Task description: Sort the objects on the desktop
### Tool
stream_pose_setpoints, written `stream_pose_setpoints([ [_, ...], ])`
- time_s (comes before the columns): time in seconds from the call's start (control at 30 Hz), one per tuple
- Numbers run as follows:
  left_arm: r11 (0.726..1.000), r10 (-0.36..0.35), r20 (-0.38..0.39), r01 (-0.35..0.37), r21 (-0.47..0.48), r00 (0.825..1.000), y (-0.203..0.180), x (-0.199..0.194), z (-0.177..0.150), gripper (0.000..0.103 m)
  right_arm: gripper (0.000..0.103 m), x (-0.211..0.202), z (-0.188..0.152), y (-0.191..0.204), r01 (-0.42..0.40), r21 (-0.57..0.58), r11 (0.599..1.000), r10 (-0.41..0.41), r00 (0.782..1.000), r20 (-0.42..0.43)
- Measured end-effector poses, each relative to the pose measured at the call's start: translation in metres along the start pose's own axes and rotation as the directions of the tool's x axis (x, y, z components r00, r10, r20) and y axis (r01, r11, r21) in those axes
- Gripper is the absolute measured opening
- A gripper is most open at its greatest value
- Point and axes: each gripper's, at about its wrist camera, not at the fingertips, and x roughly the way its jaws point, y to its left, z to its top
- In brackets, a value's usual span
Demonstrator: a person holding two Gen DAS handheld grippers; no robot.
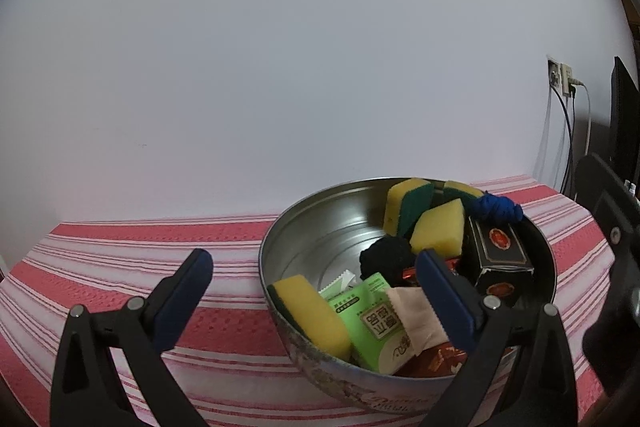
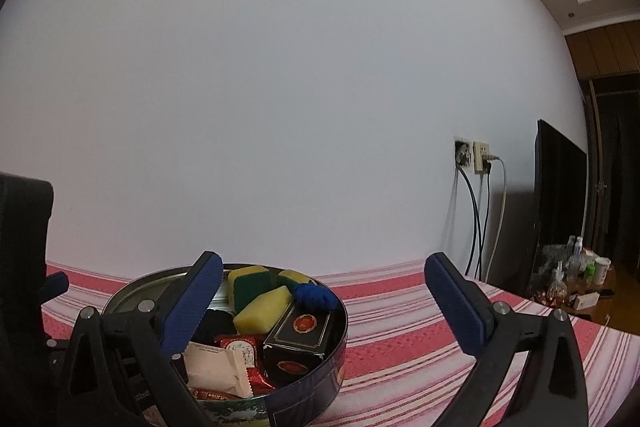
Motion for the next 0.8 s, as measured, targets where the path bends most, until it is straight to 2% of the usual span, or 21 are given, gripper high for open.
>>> stream_pose_setpoints([
  [0.37, 1.000, 0.008, 0.008, -0.008, 0.005, 1.000, 0.0027, -0.0037, -0.0012, 0.103, 0.103, -0.0108, 0.0020, 0.0068, -0.007, -0.006, 1.000, 0.007, 0.999, 0.039],
  [0.47, 1.000, 0.008, 0.013, -0.008, 0.014, 1.000, 0.0017, -0.0053, -0.0015, 0.103, 0.103, -0.0102, 0.0023, 0.0080, -0.009, -0.011, 1.000, 0.009, 0.999, 0.035],
  [0.6, 0.999, -0.034, -0.027, 0.034, -0.011, 0.999, 0.0034, -0.0014, -0.0024, 0.103, 0.103, -0.0064, 0.0020, 0.0064, -0.003, -0.001, 1.000, 0.003, 1.000, 0.014],
  [0.8, 1.000, -0.020, -0.017, 0.019, -0.005, 1.000, 0.0011, -0.0034, -0.0029, 0.103, 0.103, -0.0042, 0.0013, 0.0046, -0.001, 0.018, 1.000, 0.001, 1.000, -0.004],
])
